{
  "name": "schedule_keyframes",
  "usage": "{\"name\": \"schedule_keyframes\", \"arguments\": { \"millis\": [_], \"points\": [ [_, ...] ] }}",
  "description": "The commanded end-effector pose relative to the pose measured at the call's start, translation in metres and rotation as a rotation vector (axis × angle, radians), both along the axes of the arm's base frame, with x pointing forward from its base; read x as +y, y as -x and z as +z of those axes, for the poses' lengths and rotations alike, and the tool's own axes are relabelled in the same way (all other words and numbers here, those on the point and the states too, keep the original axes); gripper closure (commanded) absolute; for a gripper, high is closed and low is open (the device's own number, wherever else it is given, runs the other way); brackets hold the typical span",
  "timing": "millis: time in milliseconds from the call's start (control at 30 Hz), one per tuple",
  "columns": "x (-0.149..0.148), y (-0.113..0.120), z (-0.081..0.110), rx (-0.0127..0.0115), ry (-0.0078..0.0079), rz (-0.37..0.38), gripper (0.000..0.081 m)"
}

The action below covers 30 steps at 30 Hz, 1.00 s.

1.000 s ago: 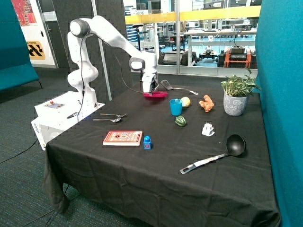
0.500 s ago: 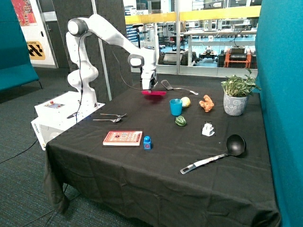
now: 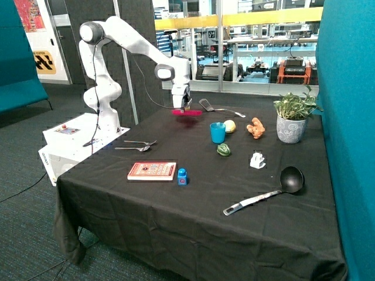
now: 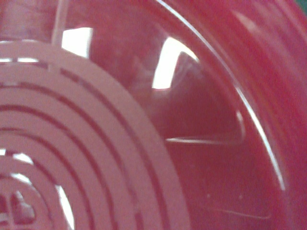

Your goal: Set the table

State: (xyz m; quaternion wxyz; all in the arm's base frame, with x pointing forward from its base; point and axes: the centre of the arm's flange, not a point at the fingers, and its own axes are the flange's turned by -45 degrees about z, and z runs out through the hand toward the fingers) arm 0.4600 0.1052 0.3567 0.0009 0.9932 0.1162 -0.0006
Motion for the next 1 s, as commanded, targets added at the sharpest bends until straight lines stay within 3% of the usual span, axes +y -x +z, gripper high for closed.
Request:
{"name": "schedule_keyframes", "arguments": {
  "millis": [0, 200, 667, 967],
  "points": [
    [-0.014, 0.027, 0.006, -0.0010, -0.0020, 0.036, 0.0808],
    [-0.032, 0.054, 0.007, -0.0010, -0.0020, 0.037, 0.0808],
    [-0.071, 0.092, 0.015, -0.0010, -0.0020, 0.030, 0.0808],
    [-0.094, 0.097, 0.014, -0.0010, -0.0019, -0.019, 0.0808]
  ]
}}
